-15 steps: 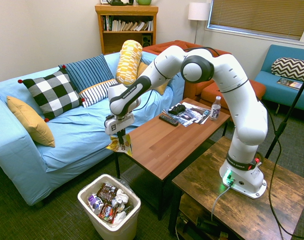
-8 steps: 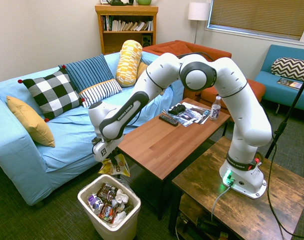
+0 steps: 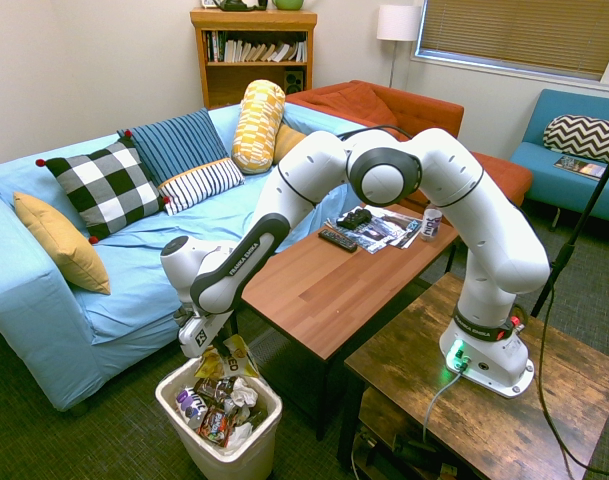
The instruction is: Throw the chip bag in the trash bin
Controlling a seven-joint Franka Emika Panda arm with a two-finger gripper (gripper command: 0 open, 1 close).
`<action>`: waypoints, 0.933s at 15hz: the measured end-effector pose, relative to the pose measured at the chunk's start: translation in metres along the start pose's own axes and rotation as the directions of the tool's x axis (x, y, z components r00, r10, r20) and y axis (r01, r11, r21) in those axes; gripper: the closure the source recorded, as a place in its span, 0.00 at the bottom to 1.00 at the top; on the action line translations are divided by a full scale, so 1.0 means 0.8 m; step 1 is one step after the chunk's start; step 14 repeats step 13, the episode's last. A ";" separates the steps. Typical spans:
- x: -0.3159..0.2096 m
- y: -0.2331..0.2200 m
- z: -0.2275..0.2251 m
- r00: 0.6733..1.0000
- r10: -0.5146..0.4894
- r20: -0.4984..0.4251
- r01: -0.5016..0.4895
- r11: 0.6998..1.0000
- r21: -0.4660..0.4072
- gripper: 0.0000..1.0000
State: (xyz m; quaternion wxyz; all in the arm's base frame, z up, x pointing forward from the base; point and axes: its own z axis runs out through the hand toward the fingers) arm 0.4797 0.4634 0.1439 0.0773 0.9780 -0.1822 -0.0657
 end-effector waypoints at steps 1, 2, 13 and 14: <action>0.000 -0.001 0.001 1.000 0.000 0.000 0.000 1.000 -0.001 0.00; 0.000 -0.002 0.003 1.000 -0.001 0.001 0.001 1.000 -0.002 0.00; 0.000 -0.007 0.002 1.000 -0.003 -0.003 0.003 1.000 0.003 0.00; 0.000 -0.007 0.002 1.000 -0.003 -0.003 0.003 1.000 0.003 0.00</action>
